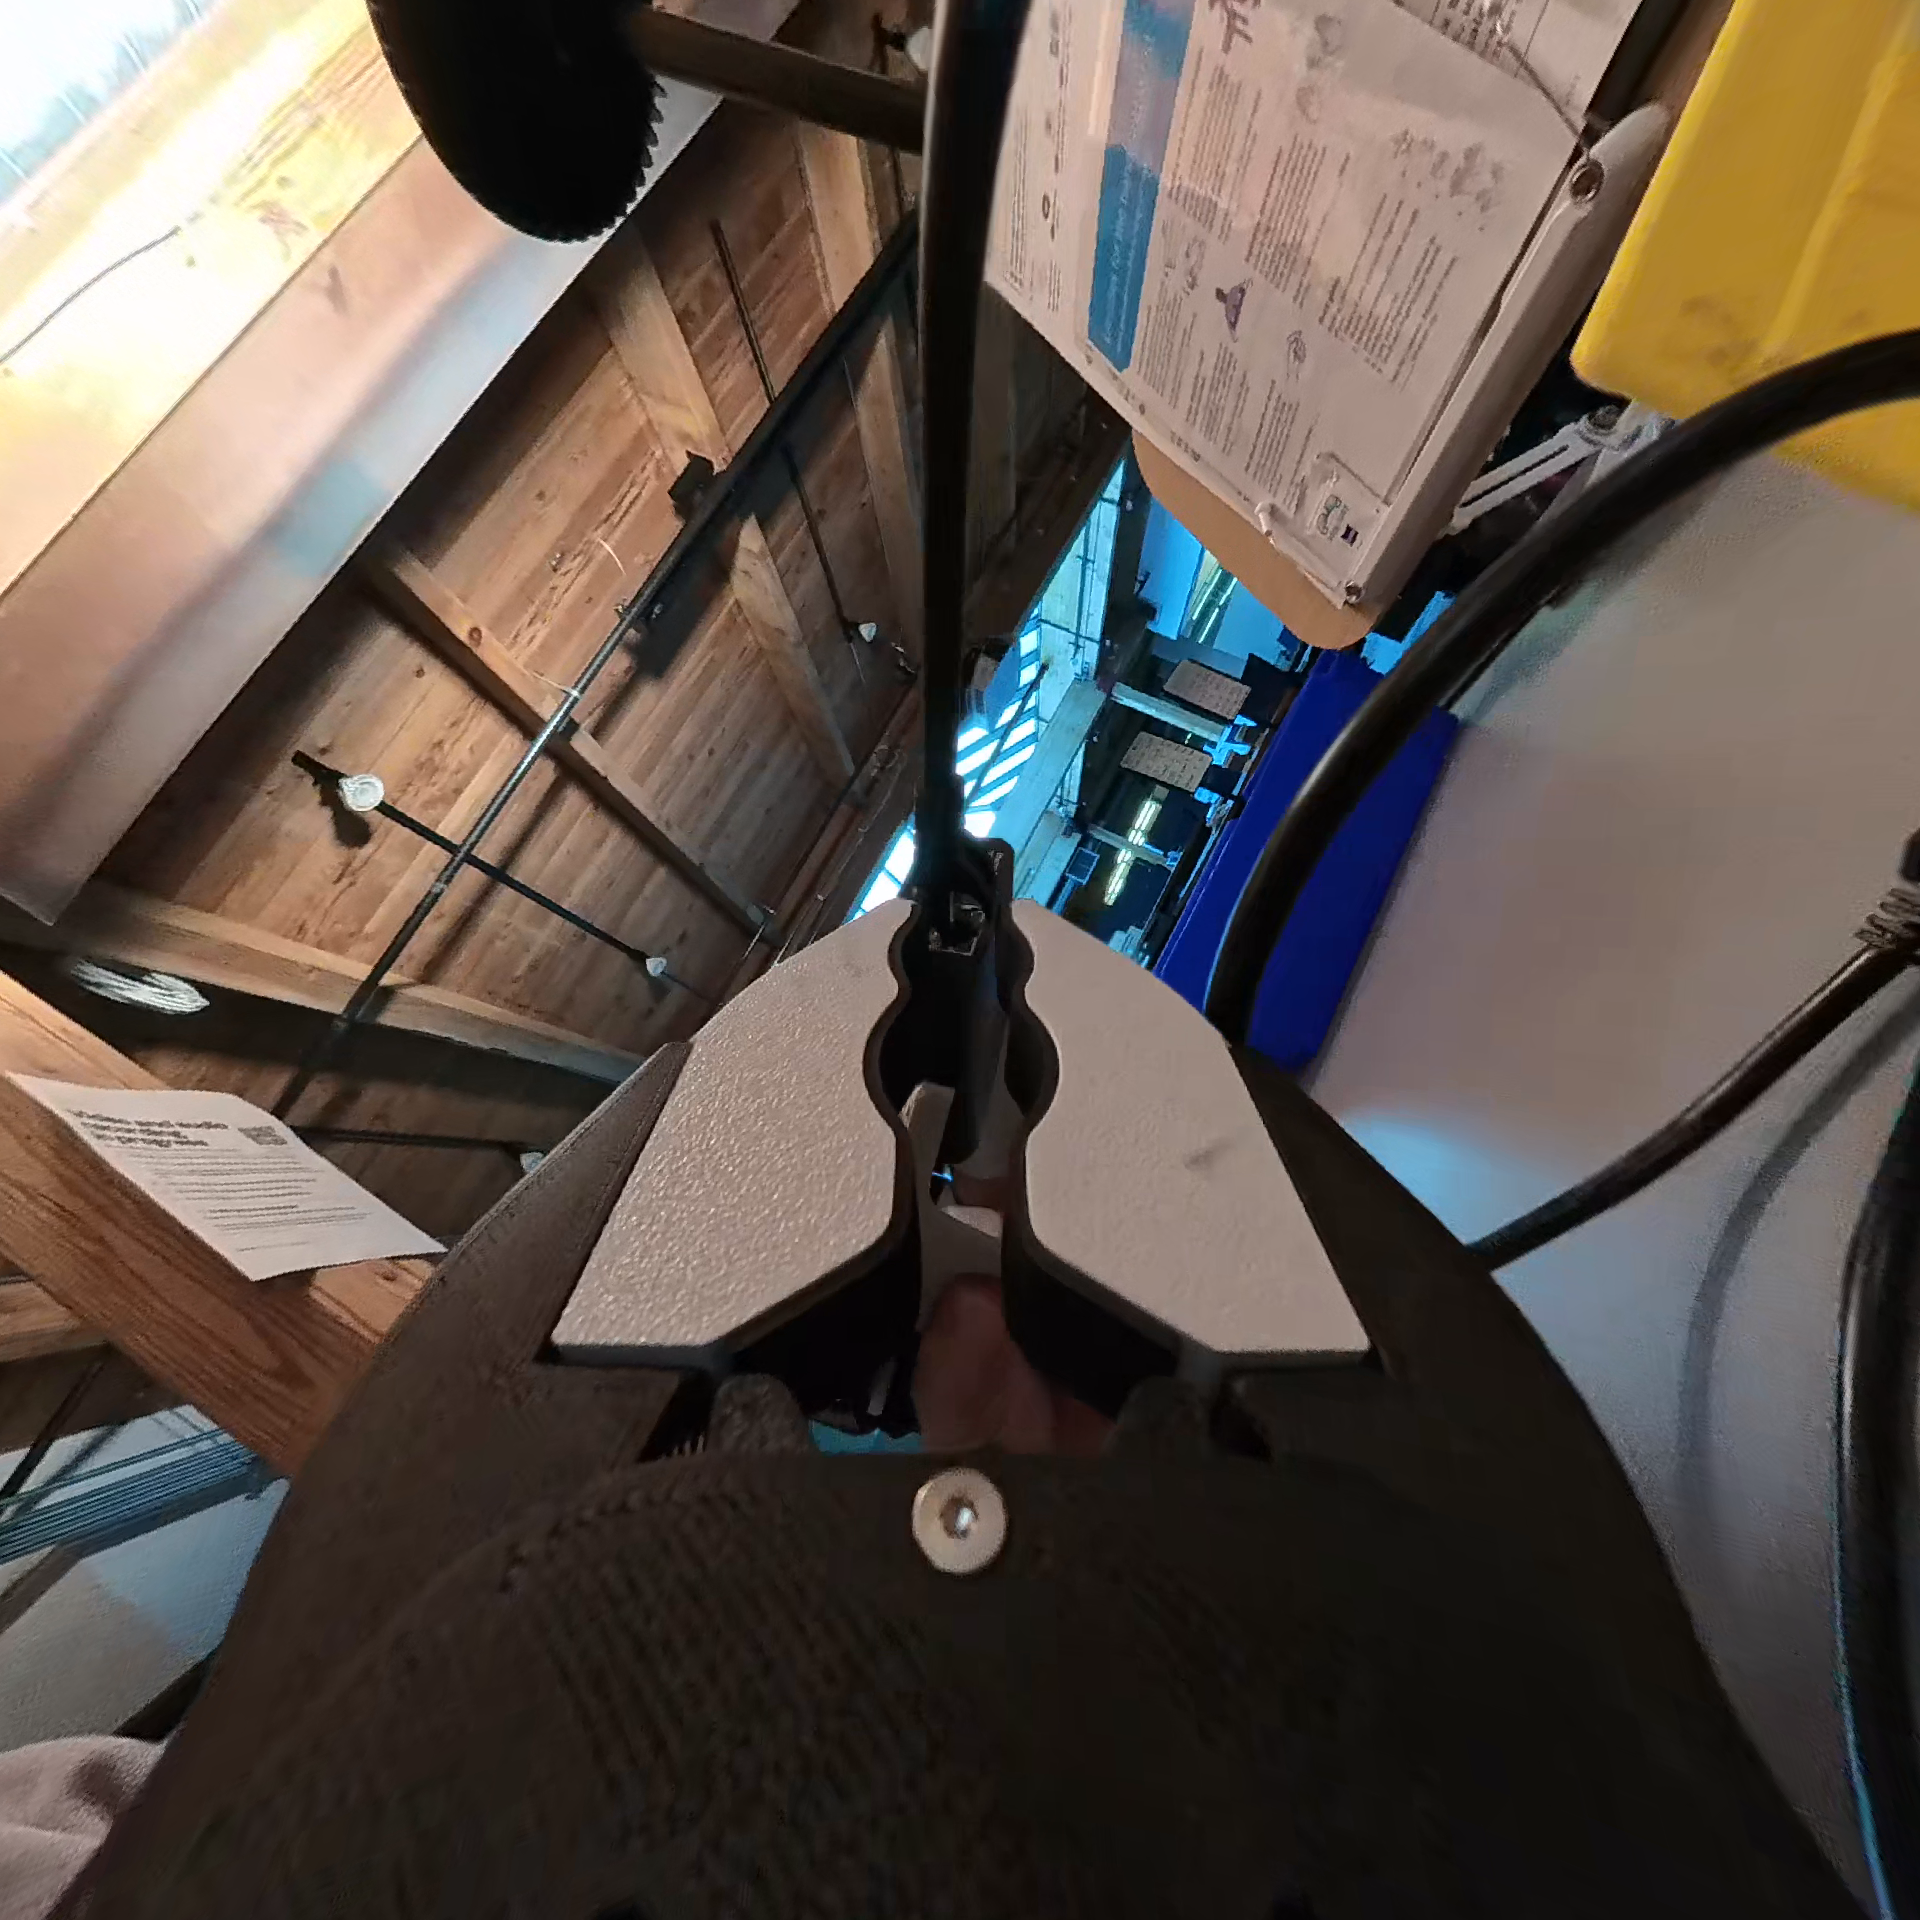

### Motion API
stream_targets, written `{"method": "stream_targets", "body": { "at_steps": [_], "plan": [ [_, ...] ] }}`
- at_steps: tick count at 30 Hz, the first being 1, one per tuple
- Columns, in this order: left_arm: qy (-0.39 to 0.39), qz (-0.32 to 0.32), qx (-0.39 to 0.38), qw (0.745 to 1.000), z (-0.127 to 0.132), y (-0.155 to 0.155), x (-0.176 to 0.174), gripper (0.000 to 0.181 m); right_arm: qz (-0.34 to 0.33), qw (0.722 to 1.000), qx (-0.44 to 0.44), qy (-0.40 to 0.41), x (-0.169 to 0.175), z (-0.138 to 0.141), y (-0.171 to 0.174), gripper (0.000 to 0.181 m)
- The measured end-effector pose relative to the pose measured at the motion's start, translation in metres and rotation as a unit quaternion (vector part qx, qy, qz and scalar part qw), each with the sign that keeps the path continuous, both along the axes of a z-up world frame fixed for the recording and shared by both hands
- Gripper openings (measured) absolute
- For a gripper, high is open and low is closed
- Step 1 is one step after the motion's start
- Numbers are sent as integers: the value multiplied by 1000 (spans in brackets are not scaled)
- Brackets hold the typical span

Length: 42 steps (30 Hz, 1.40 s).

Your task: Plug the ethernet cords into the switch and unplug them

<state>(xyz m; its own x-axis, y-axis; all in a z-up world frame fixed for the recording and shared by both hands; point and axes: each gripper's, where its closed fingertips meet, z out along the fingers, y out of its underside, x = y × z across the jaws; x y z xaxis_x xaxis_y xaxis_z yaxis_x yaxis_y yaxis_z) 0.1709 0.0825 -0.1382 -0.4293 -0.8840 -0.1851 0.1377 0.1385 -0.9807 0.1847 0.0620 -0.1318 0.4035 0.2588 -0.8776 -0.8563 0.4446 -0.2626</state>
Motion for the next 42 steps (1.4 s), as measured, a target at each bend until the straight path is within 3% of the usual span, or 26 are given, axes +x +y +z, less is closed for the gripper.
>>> {"method": "stream_targets", "body": {
  "at_steps": [7,10,42],
  "plan": [
    [-2,4,13,1000,-4,1,1,61,5,1000,-17,-7,-2,-3,4,23],
    [-4,3,21,1000,-5,-3,1,61,-3,1000,-20,-4,1,-5,2,14],
    [-42,29,81,995,3,-12,-1,61,11,999,45,6,4,-1,-5,14]
  ]
}}
